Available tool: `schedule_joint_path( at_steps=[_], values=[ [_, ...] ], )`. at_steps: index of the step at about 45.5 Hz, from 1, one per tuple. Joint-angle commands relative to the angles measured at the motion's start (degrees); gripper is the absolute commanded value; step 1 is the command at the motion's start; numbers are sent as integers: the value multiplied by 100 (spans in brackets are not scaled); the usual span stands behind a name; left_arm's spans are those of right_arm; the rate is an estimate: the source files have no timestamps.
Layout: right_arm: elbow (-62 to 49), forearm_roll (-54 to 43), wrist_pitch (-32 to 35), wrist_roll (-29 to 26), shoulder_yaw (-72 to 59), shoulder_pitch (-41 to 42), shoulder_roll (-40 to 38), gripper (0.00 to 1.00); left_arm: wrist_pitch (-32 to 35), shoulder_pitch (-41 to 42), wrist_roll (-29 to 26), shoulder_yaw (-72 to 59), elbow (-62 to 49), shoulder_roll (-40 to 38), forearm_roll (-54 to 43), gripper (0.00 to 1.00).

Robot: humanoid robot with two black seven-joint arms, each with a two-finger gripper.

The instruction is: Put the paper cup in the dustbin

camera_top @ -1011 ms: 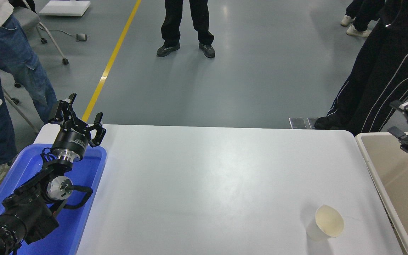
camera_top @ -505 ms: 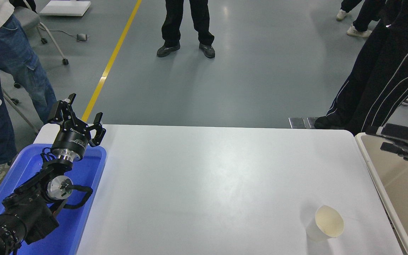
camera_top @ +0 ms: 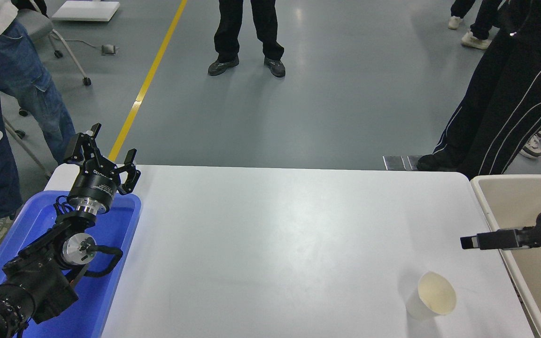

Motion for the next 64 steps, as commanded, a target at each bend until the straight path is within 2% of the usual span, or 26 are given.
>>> schedule_joint_path(
  at_steps=[1, 32, 58, 64],
  values=[
    [-54, -308, 30, -44, -174, 6, 472, 100, 0, 0, -6, 0, 0, 0, -2, 100],
    [-300, -220, -348, -44, -95, -661, 815, 100, 0, 0, -6, 0, 0, 0, -2, 100],
    [-1302, -97, -875, -44, -68, -1286, 1342, 100, 0, 0, -6, 0, 0, 0, -2, 100],
    [-1399, -97, -1139, -18, -156, -1303, 1377, 95, 0, 0, 3, 0, 0, 0, 7, 100]
  ],
)
